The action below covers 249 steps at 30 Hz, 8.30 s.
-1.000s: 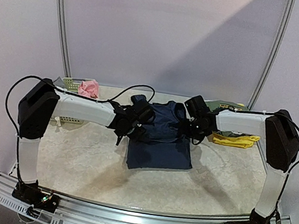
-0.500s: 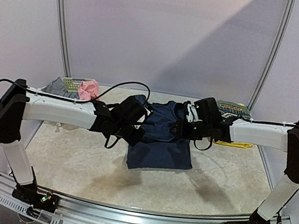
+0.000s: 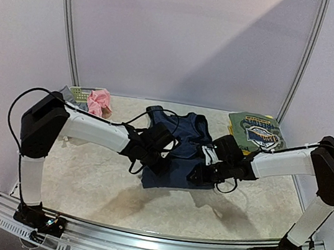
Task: Fold and stack the mixed laundry pile
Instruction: Smooth out the 2/3-rectangle-folded tank top at the center of the board, then pick up the 2/3-rectangle-folded tank top from the center of the board, then fold the 2/3-rectangle-folded tank top at the center of the board.
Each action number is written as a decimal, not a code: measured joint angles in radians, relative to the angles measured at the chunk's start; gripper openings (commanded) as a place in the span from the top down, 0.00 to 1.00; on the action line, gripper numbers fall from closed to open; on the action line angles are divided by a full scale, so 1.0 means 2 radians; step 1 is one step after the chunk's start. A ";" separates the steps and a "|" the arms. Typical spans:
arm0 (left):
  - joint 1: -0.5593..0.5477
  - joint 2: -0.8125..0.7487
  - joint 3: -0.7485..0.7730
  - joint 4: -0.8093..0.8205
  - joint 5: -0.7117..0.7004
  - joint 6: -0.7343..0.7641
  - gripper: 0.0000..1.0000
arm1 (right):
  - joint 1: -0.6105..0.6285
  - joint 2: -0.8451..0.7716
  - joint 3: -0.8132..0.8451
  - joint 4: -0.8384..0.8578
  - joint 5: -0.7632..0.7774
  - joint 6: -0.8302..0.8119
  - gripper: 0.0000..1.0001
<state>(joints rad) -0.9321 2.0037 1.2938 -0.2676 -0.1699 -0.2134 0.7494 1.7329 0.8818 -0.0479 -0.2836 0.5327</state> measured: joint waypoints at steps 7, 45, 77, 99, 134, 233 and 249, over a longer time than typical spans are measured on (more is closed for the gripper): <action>0.027 0.036 0.037 0.000 -0.027 0.011 0.64 | 0.000 -0.006 -0.035 0.007 0.001 0.012 0.69; -0.048 -0.098 -0.080 0.025 0.039 -0.005 0.61 | -0.058 0.055 0.072 -0.007 -0.038 0.016 0.62; -0.049 -0.134 -0.234 0.125 0.080 -0.031 0.56 | -0.068 0.042 0.043 -0.038 0.002 0.014 0.61; -0.051 -0.241 -0.286 0.032 0.008 -0.084 0.28 | -0.066 -0.144 -0.043 -0.108 0.029 0.020 0.15; -0.051 -0.174 -0.294 0.126 -0.013 -0.136 0.49 | -0.055 -0.074 -0.112 -0.002 -0.038 0.073 0.71; 0.166 -0.016 0.139 -0.173 0.075 -0.028 1.00 | -0.111 0.191 0.492 -0.332 0.137 -0.043 1.00; 0.195 0.056 0.190 -0.174 -0.001 -0.008 0.24 | -0.135 0.266 0.556 -0.333 0.118 -0.047 0.27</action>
<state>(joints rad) -0.5426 2.1162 1.6730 -0.6155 -0.1715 -0.2302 0.4789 2.2642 1.9934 -0.7136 -0.0479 0.4385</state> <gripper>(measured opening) 0.632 0.697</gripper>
